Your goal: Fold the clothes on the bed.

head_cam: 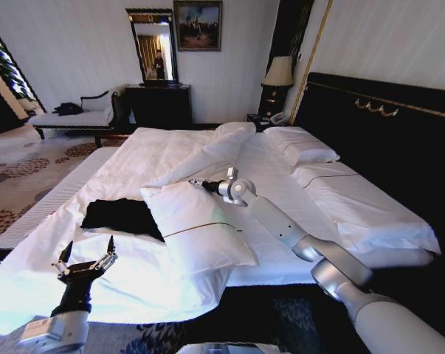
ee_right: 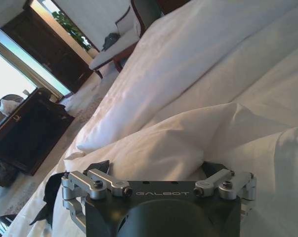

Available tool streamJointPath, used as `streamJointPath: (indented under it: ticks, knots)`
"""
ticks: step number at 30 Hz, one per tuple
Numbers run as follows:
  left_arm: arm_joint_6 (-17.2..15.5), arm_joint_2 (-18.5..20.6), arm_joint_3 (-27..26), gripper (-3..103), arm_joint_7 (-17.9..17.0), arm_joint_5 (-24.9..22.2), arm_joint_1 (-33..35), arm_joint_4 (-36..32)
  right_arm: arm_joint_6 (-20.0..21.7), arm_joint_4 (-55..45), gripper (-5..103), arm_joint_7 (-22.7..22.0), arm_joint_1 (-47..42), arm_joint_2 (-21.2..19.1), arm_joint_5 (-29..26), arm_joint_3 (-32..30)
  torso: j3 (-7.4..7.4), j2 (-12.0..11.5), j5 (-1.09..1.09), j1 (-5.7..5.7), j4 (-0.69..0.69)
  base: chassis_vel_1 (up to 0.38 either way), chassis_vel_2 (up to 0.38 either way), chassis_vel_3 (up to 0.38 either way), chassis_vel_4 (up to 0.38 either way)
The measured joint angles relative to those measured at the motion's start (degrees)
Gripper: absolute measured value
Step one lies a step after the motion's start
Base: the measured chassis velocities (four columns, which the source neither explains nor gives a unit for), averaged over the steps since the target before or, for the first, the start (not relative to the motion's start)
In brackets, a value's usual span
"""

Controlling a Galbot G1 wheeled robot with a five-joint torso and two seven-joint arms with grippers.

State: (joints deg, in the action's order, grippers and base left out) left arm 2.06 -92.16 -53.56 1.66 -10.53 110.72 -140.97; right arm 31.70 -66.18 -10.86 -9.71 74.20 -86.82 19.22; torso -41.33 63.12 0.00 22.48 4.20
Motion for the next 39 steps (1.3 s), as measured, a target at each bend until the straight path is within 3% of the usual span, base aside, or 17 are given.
streamJointPath:
  ticks: [6,9,12,15,18,21,24,27,31,33,34,39]
  knots:
    - [0.48,0.01,-0.13,100,0.01,0.11,0.10,0.07,0.07,3.14,103,1.94,0.95,1.57,0.66,-1.48,0.00,0.00,0.00,0.00,0.00,0.000,0.000,0.000,0.000]
    - [0.61,0.01,-0.20,100,0.00,0.21,0.24,0.05,-0.22,4.46,95,2.63,1.15,2.39,1.58,-2.17,0.00,0.00,0.00,0.00,0.00,0.000,0.000,0.000,0.000]
    - [0.63,0.02,-0.29,100,-0.06,0.17,0.42,-0.24,-0.28,4.78,79,3.48,1.07,2.76,2.06,-2.67,0.00,0.00,0.00,0.00,0.00,0.000,0.000,0.000,0.000]
    - [0.58,0.02,-0.46,100,-0.13,-0.24,0.51,-0.50,-0.39,4.72,74,4.19,0.78,2.73,2.54,-2.79,0.00,0.00,0.01,0.00,0.00,0.000,0.000,0.000,0.000]
    - [0.50,0.02,-0.57,100,-0.16,-0.50,0.51,-0.53,-0.61,4.34,57,5.05,0.48,2.43,2.97,-2.74,0.00,0.00,0.01,0.00,0.01,0.000,0.000,0.000,0.000]
    - [0.49,0.02,-0.48,100,-0.16,-0.48,0.44,-0.50,-1.20,4.04,52,6.22,0.14,2.32,3.34,-2.74,0.00,0.00,0.01,0.00,0.01,0.000,0.000,0.000,0.000]
    - [0.48,0.02,-0.37,100,-0.17,-0.45,0.31,-0.32,-2.49,3.40,36,7.83,-0.25,2.20,3.48,-2.84,0.00,0.00,0.01,0.00,0.00,0.000,0.000,0.000,0.000]
    - [0.48,0.02,-0.37,100,-0.19,-0.46,0.23,-0.23,-3.85,2.88,30,9.16,-0.51,2.01,3.44,-2.88,0.00,0.00,0.00,0.00,0.00,0.000,0.000,0.000,0.000]
    - [0.49,0.02,-0.38,100,-0.26,-0.70,0.06,-0.20,-6.12,1.80,9,10.66,-1.41,1.62,3.35,-2.99,0.00,0.00,0.01,0.00,0.00,0.000,0.000,0.000,0.000]
    - [0.48,0.02,-0.38,100,-0.28,-0.76,0.00,-0.16,-6.54,1.34,9,10.85,-1.79,1.50,3.32,-3.20,0.00,0.00,0.00,0.00,0.00,0.000,0.000,0.000,0.000]
    - [0.46,0.02,-0.38,100,-0.31,-0.94,-0.05,-0.12,-7.33,0.08,2,11.12,-2.76,1.29,3.07,-4.09,0.00,0.00,0.01,0.00,0.00,0.000,0.000,0.000,0.000]
    - [0.38,0.29,-0.49,100,-0.37,-1.84,-0.39,0.06,-10.27,-5.30,1,10.01,-6.36,0.17,1.24,-7.88,0.00,0.00,0.01,0.00,-0.02,0.000,0.000,0.000,0.000]
